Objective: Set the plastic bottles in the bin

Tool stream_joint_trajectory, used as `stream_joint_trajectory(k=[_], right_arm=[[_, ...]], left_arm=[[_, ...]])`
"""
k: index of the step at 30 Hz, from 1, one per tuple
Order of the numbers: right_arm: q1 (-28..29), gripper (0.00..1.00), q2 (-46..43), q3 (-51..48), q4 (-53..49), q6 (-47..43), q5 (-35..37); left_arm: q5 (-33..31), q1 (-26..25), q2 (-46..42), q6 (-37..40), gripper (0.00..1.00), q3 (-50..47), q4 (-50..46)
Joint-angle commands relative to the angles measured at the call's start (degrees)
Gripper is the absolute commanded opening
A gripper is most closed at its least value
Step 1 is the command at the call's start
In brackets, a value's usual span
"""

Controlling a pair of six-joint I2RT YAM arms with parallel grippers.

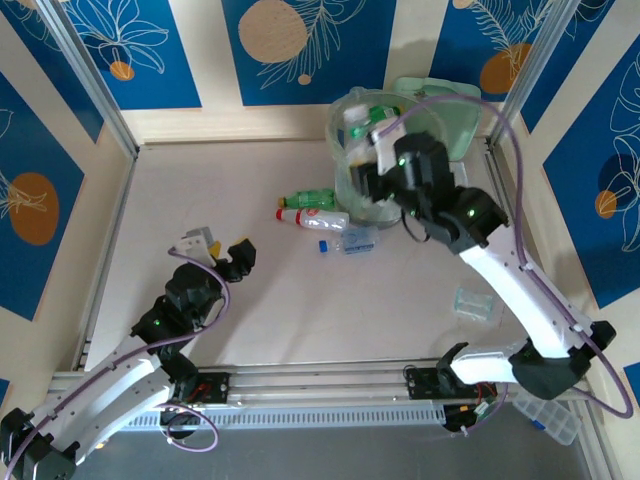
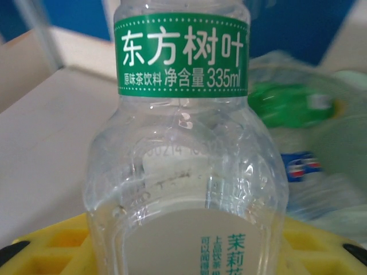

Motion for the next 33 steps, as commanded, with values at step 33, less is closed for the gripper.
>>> stream_joint_trajectory(k=[33], right_arm=[[-21.9,0.26,37.9,29.5,-19.1,-0.2,1.1]], left_arm=[[-2.2,-0.4,-0.2,-0.6,0.85,0.7,0.9]])
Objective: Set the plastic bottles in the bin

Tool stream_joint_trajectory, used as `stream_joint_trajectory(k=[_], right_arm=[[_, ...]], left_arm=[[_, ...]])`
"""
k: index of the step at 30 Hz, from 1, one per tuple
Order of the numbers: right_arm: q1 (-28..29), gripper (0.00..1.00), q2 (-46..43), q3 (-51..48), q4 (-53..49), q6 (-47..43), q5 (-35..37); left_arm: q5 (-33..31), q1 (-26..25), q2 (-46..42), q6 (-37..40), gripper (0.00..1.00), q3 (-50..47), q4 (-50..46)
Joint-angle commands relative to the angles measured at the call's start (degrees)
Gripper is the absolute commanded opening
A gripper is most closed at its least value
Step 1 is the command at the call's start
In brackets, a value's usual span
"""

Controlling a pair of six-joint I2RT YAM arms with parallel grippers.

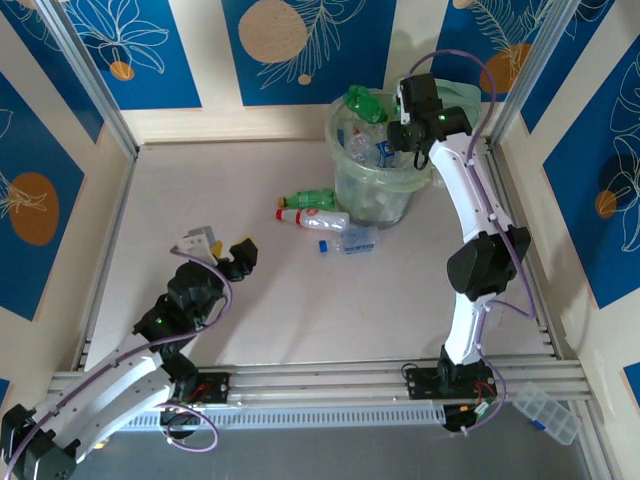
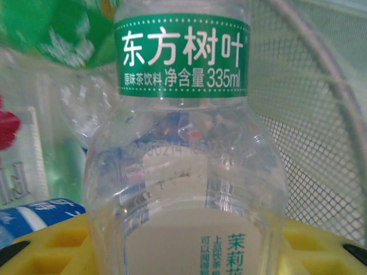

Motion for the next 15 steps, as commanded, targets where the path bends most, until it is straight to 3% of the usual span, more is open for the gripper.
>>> stream_joint_trajectory(k=[1,7,12,15], right_arm=[[0.4,0.3,1.2,0.0,-1.9,0.4,2.3],[0.3,0.39,4.7,1.4,-3.7,0.2,-0.4],[0.5,0.67,3.0,2.0,-3.3,0.8,-1.9],[0.9,0.75,0.1,2.1,-1.7,1.3,-2.8]], left_arm=[[-2.1,-0.4,-1.1,-0.3,0.84,0.7,-0.1],[-2.1,-0.4,-0.5,-0.2,0.85,0.8,-0.1],[-2.2,-0.3,-0.5,-0.2,0.85,0.7,0.0],[-2.0,-0.4,-0.4,-0.2,0.86,0.8,0.1]])
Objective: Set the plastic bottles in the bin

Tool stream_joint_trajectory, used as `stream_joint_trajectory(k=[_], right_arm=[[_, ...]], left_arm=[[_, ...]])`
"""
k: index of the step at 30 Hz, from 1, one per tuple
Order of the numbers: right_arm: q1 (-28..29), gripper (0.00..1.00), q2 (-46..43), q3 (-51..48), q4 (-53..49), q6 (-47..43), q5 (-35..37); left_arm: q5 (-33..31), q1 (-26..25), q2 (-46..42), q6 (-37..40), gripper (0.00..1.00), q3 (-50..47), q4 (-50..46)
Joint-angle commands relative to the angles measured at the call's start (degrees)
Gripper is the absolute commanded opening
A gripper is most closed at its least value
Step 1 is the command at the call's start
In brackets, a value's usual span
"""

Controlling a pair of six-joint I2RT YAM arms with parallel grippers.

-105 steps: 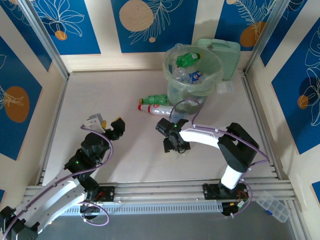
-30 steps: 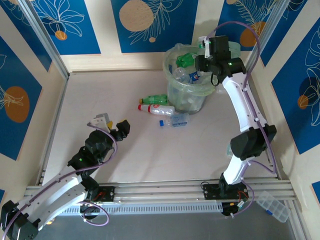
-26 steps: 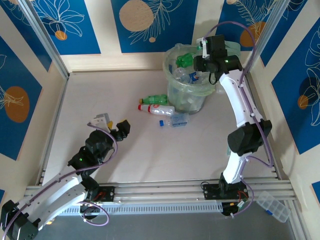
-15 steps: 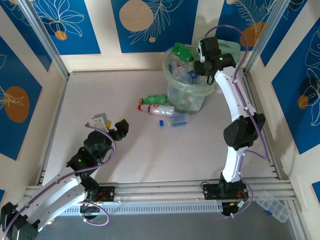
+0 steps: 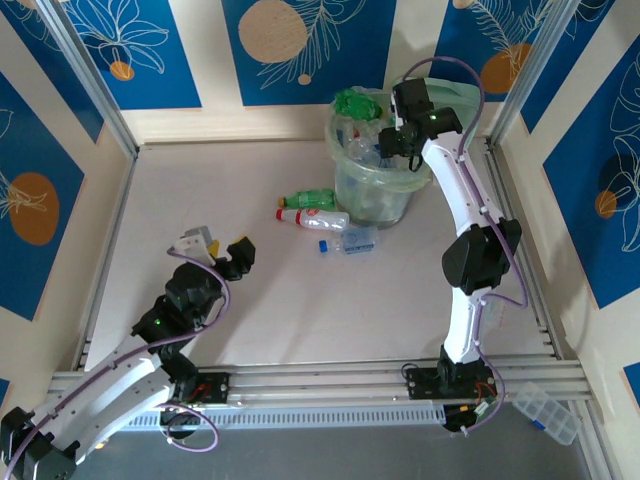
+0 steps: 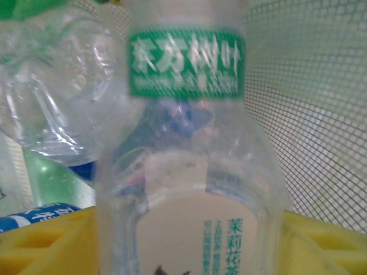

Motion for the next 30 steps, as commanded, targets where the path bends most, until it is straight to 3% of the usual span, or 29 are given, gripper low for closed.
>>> stream_joint_trajectory(k=[1,8,14,17,21,30], right_arm=[[0.5,0.76,-4.1,1.5,0.0,1.0,-2.2],[0.6,0.79,-9.2,1.4,2.4,2.6,-3.6],[2.2,0.64,-14.8,-4.5,6.6,5.2,-4.9],[4.6,0.6,-22.5,-15.1,13.8,7.3,-6.7],[8.5,0.56,-33.3,-29.6,22.3,10.9,-8.6],[25.4,0.55,-51.4,-63.9,37.4,18.6,-4.2]], left_arm=[[-0.7,-0.4,0.2,-0.2,0.86,0.8,0.0],[-1.2,-0.4,0.2,0.0,0.86,0.8,0.0],[-0.9,-0.3,1.2,0.6,0.87,1.2,-0.1],[-1.9,-0.3,3.0,-0.7,1.0,1.7,-1.4],[-2.3,-0.3,6.1,-1.8,0.99,2.8,-2.6],[-1.9,0.3,13.1,-7.2,0.99,5.5,-4.8]])
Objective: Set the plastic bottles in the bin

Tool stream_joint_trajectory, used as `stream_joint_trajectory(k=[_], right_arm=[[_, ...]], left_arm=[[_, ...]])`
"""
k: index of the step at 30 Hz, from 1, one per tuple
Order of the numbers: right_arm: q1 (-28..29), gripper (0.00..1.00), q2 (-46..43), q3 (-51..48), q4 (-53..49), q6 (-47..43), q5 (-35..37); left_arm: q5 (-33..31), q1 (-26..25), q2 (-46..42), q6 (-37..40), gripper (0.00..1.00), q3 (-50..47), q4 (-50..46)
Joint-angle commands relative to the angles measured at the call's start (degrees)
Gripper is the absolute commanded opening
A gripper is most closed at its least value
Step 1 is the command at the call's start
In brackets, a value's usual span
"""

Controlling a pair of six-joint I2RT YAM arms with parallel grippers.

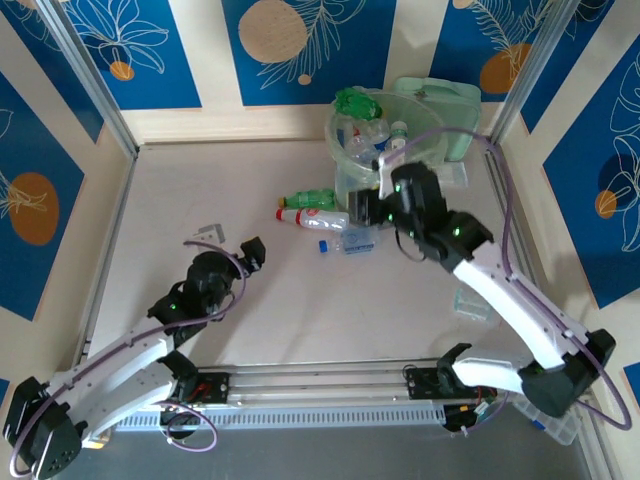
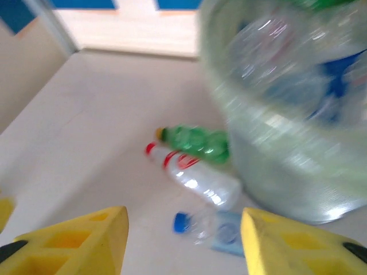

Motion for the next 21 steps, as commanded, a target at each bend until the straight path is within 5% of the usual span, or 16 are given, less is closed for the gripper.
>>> stream_joint_trajectory(k=[1,7,13,21], right_arm=[[2.2,0.55,-3.4,-11.7,8.8,8.2,0.7],[2.3,0.55,-10.9,-29.3,23.0,14.2,-2.7],[-0.4,0.58,-22.8,-37.0,28.8,16.7,-5.3],[-2.4,0.61,-38.3,-41.3,25.9,17.8,2.7]], left_arm=[[0.8,0.2,1.6,-2.2,0.99,2.6,-0.4],[13.2,0.2,8.8,6.3,0.98,4.4,6.8],[29.5,-0.3,26.8,16.0,0.88,13.6,7.1],[32.2,-3.6,44.8,23.5,0.88,25.1,5.5]])
